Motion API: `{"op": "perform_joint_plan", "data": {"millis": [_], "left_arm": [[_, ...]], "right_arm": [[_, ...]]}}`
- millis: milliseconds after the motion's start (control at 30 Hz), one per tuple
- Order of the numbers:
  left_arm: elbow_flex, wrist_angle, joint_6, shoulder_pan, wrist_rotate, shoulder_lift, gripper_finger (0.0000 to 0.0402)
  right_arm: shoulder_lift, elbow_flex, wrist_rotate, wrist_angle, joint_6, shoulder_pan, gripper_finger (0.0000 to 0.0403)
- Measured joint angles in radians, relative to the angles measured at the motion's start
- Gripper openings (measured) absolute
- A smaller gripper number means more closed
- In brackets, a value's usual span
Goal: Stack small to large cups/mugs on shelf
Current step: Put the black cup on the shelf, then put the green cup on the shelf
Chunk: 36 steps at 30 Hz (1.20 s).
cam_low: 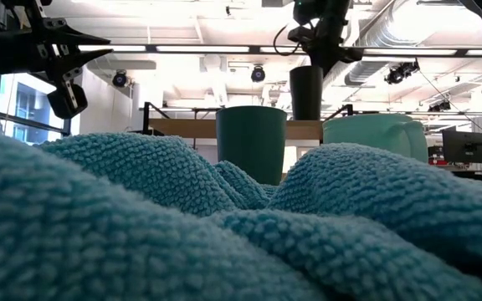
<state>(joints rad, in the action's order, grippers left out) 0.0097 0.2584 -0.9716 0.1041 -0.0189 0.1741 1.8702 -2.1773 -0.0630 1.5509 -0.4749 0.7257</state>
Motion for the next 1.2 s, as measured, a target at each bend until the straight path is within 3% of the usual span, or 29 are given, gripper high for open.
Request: {"op": "perform_joint_plan", "data": {"millis": [933, 1200], "left_arm": [[0.0, 0.0, -0.002, 0.0, 0.0, 0.0, 0.003], [0.0, 0.0, -0.002, 0.0, 0.0, 0.0, 0.003]], "right_arm": [[0.0, -0.001, -0.022, -0.042, 0.029, 0.0, 0.0051], [0.0, -0.088, -0.025, -0.026, 0.038, 0.001, 0.0051]]}}
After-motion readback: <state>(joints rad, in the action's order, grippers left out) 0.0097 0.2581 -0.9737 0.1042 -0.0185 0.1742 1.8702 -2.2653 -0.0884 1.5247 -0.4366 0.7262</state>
